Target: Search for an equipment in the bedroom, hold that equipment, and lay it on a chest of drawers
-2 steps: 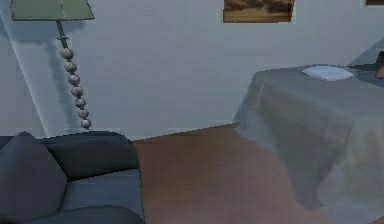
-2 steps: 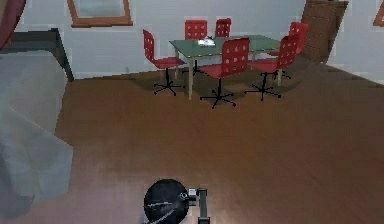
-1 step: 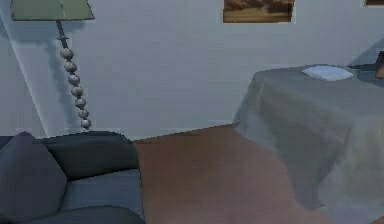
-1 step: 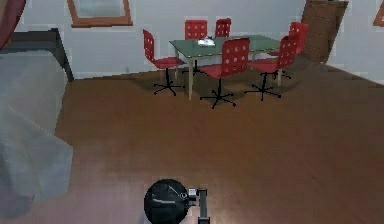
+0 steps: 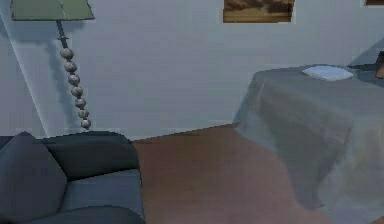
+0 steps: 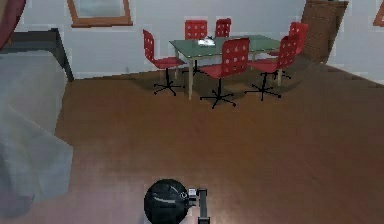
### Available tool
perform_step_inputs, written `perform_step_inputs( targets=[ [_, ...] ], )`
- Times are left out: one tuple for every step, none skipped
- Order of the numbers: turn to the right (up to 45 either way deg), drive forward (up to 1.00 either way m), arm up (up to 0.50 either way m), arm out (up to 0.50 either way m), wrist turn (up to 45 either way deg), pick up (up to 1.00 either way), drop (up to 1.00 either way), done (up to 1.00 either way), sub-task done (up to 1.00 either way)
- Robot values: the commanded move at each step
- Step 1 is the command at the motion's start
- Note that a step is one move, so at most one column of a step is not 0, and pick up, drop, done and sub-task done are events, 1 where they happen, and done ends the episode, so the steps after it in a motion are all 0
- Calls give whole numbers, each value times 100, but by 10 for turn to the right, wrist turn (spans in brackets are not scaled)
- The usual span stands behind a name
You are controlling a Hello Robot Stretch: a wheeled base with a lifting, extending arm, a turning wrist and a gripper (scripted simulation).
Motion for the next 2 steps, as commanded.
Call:
perform_step_inputs(
  targets=[
    [0, 0, -30, 0, 0, 0, 0, 0, 0],
    [0, 0, 0, 0, 0, 100, 0, 0, 0]
  ],
)
